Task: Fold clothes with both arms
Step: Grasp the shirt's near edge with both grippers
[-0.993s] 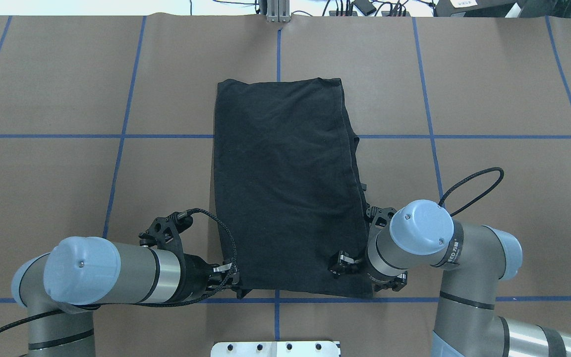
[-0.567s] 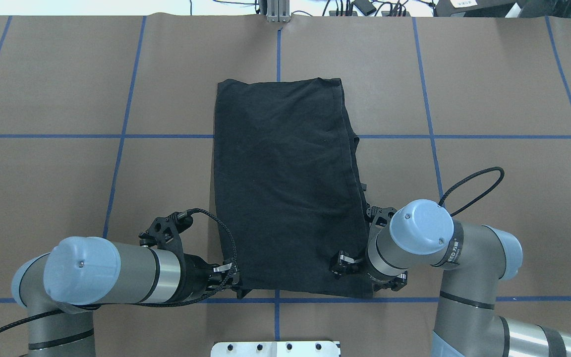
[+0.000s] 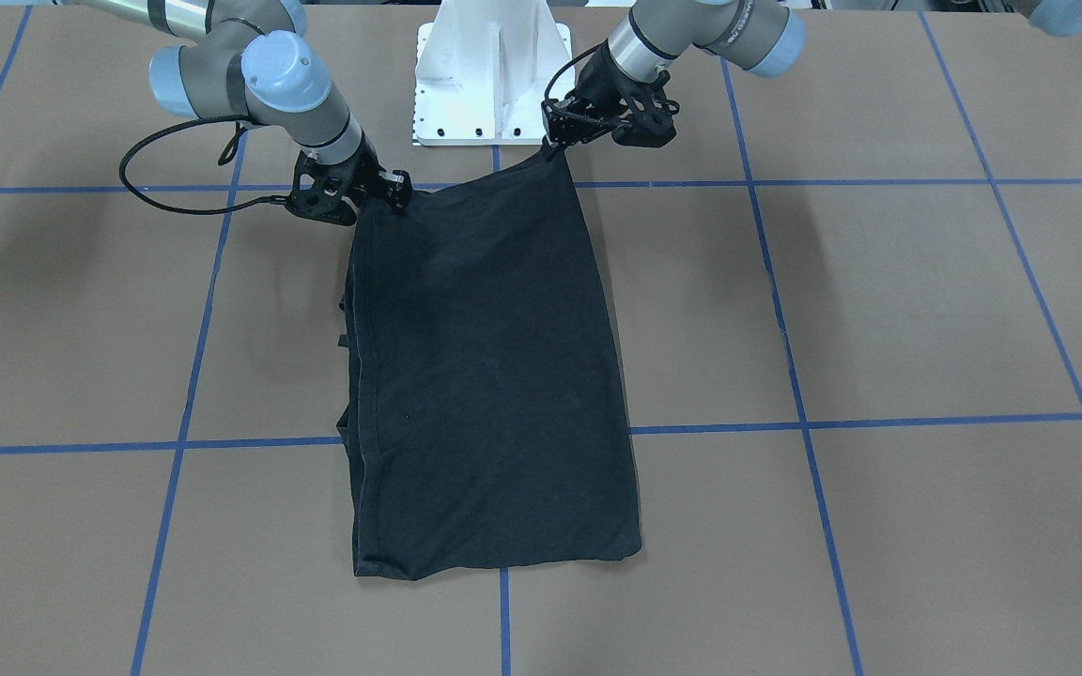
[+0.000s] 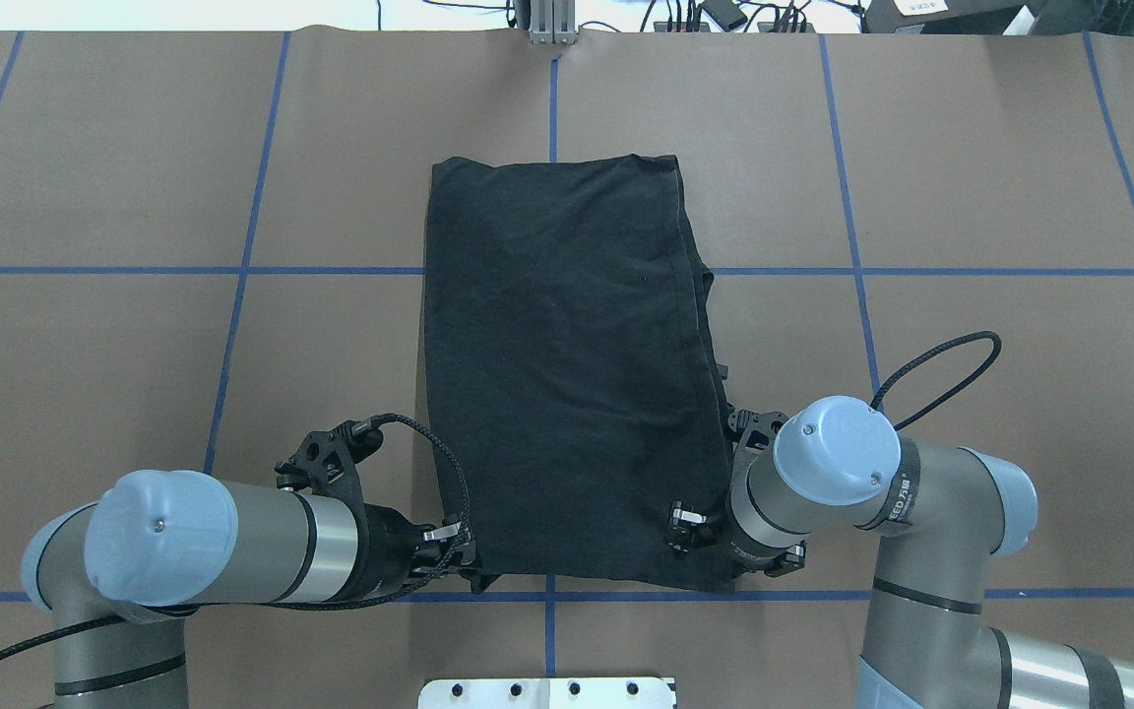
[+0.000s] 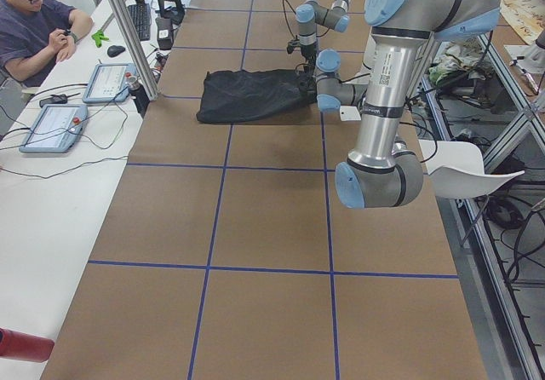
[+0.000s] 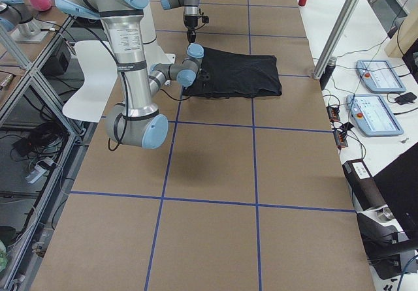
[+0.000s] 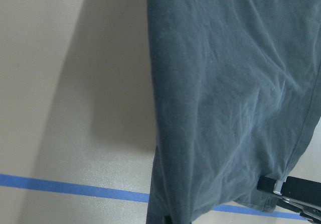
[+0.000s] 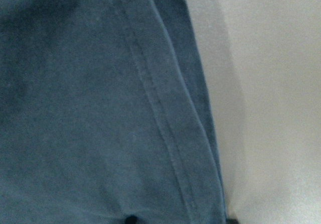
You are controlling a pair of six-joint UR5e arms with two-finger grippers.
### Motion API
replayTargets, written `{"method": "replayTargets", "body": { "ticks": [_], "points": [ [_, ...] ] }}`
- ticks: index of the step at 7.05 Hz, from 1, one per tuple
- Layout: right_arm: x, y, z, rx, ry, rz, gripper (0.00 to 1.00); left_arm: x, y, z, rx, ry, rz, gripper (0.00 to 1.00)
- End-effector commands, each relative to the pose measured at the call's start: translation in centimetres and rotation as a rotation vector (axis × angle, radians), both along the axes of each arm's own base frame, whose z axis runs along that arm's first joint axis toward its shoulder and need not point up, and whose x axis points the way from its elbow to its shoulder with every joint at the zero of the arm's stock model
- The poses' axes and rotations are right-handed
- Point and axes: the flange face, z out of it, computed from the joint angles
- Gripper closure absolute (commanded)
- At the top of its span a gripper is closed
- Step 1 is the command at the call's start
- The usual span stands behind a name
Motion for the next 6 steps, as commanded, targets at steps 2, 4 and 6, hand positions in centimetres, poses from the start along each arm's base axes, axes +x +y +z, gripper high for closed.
{"method": "replayTargets", "body": {
  "ticks": [2, 4, 6],
  "points": [
    [0.1, -0.4, -0.3, 0.004, -0.008, 0.003, 0.75, -0.2, 0.0, -0.1, 0.001, 0.002, 0.000, 1.00],
    [0.4, -0.7, -0.5, 0.011, -0.013, 0.007, 1.00, -0.2, 0.0, -0.1, 0.001, 0.002, 0.000, 1.00],
    [0.7, -0.9, -1.4, 0.008, -0.033, 0.014, 1.00, -0.3, 0.0, -0.1, 0.001, 0.003, -0.001, 1.00]
  ]
}}
